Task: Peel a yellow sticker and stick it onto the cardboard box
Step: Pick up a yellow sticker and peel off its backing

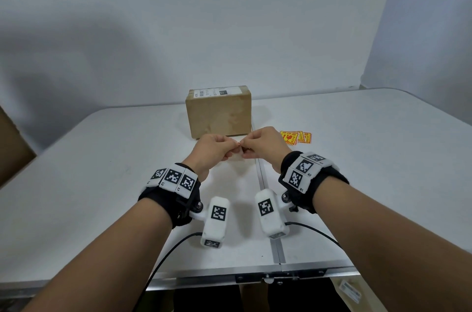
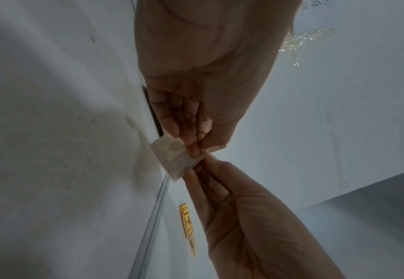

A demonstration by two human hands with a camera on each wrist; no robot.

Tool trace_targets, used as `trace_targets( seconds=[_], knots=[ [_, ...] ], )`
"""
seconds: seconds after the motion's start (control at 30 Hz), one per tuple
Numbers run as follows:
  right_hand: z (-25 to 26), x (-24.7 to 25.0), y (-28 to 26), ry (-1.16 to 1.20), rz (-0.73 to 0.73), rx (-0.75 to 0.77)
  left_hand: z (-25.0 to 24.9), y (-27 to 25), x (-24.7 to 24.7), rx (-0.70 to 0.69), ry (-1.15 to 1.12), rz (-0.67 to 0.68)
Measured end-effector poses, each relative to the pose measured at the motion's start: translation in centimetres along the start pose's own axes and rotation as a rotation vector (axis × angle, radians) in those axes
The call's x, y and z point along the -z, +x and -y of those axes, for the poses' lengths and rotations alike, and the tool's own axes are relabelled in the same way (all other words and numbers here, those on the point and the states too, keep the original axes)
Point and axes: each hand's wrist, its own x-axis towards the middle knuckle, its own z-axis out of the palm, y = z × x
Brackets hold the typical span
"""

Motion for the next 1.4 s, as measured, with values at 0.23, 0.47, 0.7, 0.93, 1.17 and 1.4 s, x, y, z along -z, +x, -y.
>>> trace_targets(
  seconds=[0.23,0.47,0.7,0.93,1.17,1.4],
  knots=[
    [0.03,-0.07,-0.27,-0.066,0.001,0.106,0.14,-0.21,0.28,-0.011,0.029,-0.01],
    [0.5,0.23,-0.3,-0.192,0.014,0.111,-0.19,-0.56,0.21,-0.039,0.085,-0.036],
    [0.26,-0.16,-0.27,-0.206,-0.052,0.176,-0.75,-0.5,-0.32,-0.063,0.136,-0.127],
    [0.22,0.38,-0.8,-0.251,-0.087,0.253,-0.44,-0.63,-0.22,0.035,-0.045,-0.014],
    [0.5,0.44,-0.62,-0.361,-0.109,0.319,-0.59,-0.79,-0.23,0.182,-0.286,0.021],
    [0.66,0.36,-0.65,-0.42,-0.105,0.351,-0.42,-0.64,-0.32,0.197,-0.328,0.002]
  ],
)
